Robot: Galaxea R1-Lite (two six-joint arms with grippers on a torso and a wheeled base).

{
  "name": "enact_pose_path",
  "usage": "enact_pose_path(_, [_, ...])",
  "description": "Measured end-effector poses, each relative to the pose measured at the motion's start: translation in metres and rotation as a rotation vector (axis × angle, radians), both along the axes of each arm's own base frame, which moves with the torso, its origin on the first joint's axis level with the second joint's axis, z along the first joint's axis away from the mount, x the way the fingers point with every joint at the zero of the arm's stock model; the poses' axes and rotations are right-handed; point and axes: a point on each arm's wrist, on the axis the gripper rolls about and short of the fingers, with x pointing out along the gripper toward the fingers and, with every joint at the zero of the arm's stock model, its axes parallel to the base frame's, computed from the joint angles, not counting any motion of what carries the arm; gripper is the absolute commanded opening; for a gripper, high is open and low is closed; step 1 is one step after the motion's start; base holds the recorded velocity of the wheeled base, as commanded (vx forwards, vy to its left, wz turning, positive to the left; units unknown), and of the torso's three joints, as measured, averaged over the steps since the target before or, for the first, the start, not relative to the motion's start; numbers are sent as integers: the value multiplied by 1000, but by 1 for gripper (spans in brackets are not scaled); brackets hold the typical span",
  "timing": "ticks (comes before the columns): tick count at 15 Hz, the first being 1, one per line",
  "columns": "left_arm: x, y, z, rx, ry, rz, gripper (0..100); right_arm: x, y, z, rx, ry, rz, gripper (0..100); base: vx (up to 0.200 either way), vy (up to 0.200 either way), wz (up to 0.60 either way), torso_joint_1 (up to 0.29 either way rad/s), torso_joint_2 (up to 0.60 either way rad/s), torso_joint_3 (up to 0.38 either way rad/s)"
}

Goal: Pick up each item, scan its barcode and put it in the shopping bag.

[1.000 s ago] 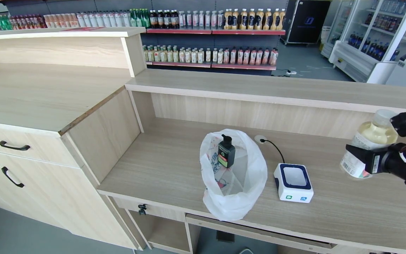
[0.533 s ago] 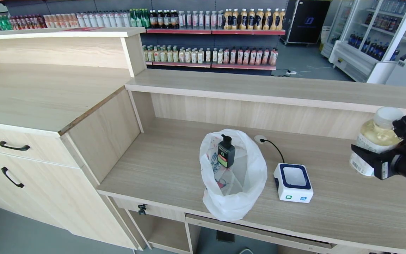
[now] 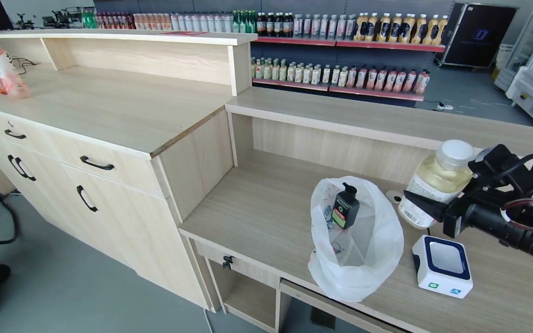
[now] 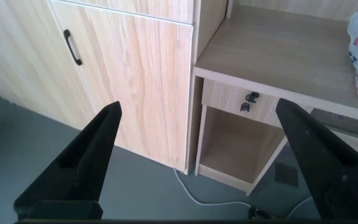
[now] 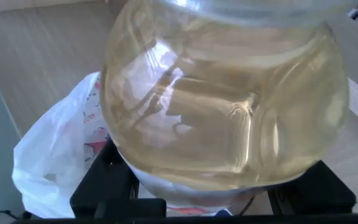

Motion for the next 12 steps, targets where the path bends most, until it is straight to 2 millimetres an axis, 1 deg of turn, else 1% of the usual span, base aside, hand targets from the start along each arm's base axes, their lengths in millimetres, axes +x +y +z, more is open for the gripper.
enact_pose_path(1, [0,0,0,0,0,0,100,3,3,-5,6,24,70,0,0,0,0,0,0,0])
enact_pose_path(2, [0,0,0,0,0,0,100,6,4,-8,9,33,107,0,0,0,0,0,0,0])
enact_pose_path(3, [0,0,0,0,0,0,100,10,6,-16,11,67,146,0,0,0,0,0,0,0])
enact_pose_path(7, [0,0,0,0,0,0,100,32,4,-58,36,234,267,0,0,0,0,0,0,0])
enact_pose_path(9, [0,0,0,0,0,0,100,43,2,-74,48,270,301,0,0,0,0,0,0,0])
enact_pose_path(12, [0,0,0,0,0,0,100,62,0,-96,49,265,299,0,0,0,0,0,0,0])
